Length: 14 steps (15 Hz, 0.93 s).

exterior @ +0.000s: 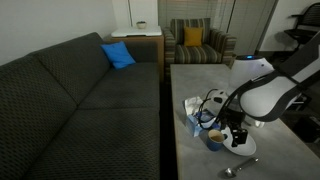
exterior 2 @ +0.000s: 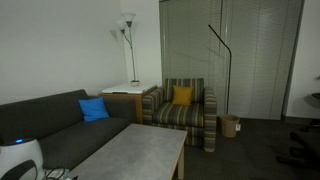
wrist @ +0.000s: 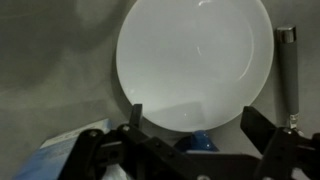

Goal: Remove the blue mug from the white plate and place it on the table

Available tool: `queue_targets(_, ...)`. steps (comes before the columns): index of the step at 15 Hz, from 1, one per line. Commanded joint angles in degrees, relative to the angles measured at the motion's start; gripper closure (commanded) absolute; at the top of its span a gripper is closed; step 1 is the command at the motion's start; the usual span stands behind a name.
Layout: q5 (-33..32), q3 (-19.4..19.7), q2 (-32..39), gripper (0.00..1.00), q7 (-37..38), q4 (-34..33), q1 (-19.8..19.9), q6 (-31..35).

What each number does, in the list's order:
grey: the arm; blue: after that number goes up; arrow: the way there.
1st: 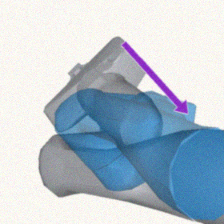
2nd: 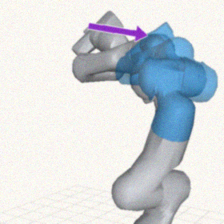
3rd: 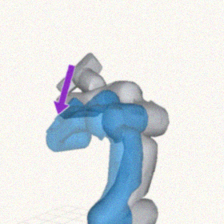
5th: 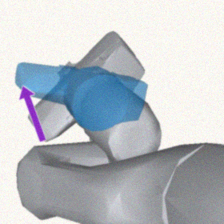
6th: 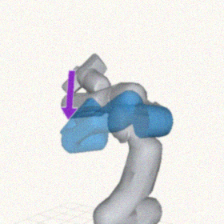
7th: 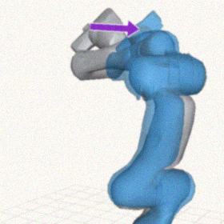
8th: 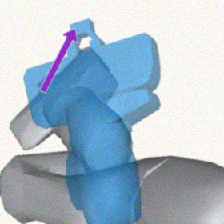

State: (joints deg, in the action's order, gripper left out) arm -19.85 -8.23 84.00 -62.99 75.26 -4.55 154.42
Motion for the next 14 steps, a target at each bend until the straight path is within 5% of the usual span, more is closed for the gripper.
queue_targets(1,-0.04,-0.09,-2.90,0.00,-0.48,2.73,0.95,-1.36)
queue_targets(14,-2.02,2.29,-13.05,0.00,4.51,14.77,-1.17,-0.92)
